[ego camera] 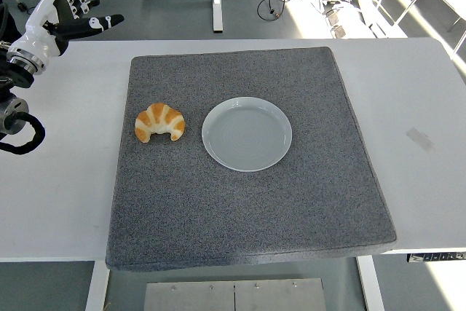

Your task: Place the bread on the plate

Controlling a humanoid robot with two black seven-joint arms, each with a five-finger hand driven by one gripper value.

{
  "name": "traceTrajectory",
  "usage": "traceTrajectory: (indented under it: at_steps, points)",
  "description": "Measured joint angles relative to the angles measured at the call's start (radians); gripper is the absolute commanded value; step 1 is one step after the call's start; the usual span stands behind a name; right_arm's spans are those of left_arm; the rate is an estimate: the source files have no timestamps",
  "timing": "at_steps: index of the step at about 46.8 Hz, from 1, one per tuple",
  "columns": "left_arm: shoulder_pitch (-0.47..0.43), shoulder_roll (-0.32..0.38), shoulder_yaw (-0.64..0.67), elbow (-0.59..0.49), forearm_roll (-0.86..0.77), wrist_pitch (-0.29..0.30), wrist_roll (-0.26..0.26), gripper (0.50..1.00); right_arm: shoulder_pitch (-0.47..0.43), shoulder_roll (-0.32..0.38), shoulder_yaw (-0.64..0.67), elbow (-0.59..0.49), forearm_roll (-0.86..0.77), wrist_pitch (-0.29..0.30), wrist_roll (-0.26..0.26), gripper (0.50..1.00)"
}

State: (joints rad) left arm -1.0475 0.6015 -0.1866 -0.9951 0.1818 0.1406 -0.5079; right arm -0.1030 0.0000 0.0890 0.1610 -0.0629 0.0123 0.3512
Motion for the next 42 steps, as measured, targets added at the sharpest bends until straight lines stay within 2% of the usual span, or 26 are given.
traceTrajectory:
  at_steps: [4,9,16,24,30,38,42]
  points:
    - [-0.009,0.055,0.03,-0.083,0.033,0.033,0.0,0.939,0.0,0.0,0.0,0.0,0.0,0.0,0.0,1.0]
    - [-0.061,0.109,0.108,-0.17,0.052,0.053,0.0,0.937,0.0,0.0,0.0,0.0,0.0,0.0,0.0,1.0]
    - [-0.124,0.129,0.239,-0.207,0.113,0.054,0.015,0.939,0.0,0.0,0.0,0.0,0.0,0.0,0.0,1.0]
    - [-0.129,0.131,0.27,-0.208,0.223,0.054,0.119,0.945,0.0,0.0,0.0,0.0,0.0,0.0,0.0,1.0]
    - [-0.128,0.13,0.271,-0.208,0.277,0.063,0.172,0.943,0.0,0.0,0.0,0.0,0.0,0.0,0.0,1.0]
    - [-0.128,0.13,0.274,-0.236,0.335,0.125,0.272,0.943,0.0,0.0,0.0,0.0,0.0,0.0,0.0,1.0]
    - [-0.128,0.131,0.276,-0.278,0.38,0.176,0.287,0.945,0.0,0.0,0.0,0.0,0.0,0.0,0.0,1.0]
